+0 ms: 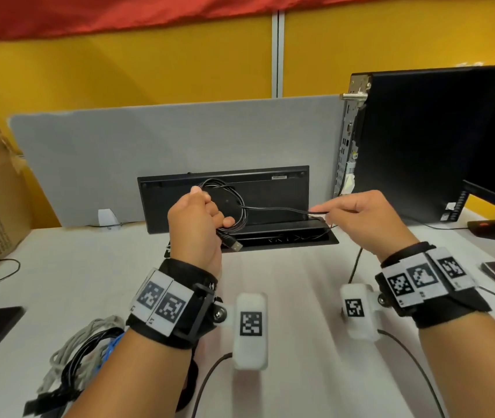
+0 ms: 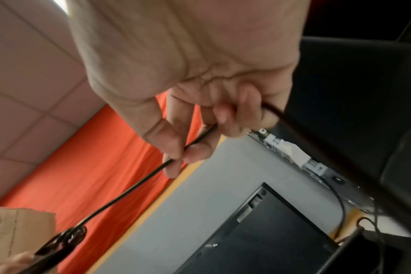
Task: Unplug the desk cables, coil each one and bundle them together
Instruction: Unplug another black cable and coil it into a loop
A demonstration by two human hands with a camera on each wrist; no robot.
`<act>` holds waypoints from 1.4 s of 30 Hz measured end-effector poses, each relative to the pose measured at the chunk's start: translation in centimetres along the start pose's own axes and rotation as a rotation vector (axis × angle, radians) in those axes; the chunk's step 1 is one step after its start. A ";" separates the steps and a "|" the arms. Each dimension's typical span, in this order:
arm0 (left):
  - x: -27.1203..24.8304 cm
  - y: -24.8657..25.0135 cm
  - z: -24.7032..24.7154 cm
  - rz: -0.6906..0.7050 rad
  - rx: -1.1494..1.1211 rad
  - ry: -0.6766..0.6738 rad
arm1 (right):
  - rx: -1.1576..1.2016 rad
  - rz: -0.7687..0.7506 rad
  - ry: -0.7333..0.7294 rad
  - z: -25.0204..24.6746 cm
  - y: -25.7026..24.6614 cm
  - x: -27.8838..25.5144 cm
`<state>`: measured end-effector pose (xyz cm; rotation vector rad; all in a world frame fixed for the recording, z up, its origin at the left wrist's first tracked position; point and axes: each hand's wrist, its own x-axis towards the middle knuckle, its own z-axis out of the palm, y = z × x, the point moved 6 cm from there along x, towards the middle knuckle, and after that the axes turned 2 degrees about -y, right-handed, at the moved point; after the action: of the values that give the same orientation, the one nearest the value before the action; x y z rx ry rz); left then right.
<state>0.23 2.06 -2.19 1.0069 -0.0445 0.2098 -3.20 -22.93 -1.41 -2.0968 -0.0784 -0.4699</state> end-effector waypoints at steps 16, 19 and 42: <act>-1.3 0.3 2.6 0.175 0.263 -0.369 | -0.355 -0.297 -0.483 4.2 -4.2 -2.3; -1.9 -0.7 3.4 0.137 0.397 -0.485 | -0.274 -0.376 -0.399 3.1 -6.3 -2.8; -4.1 -2.8 4.6 -0.203 0.442 -0.693 | -0.271 -0.551 0.195 1.2 -6.5 -2.3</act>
<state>-2.94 -3.85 -2.60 1.4775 -0.5432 -0.3393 -6.47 -18.09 2.41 -2.2696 -0.5114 -1.0614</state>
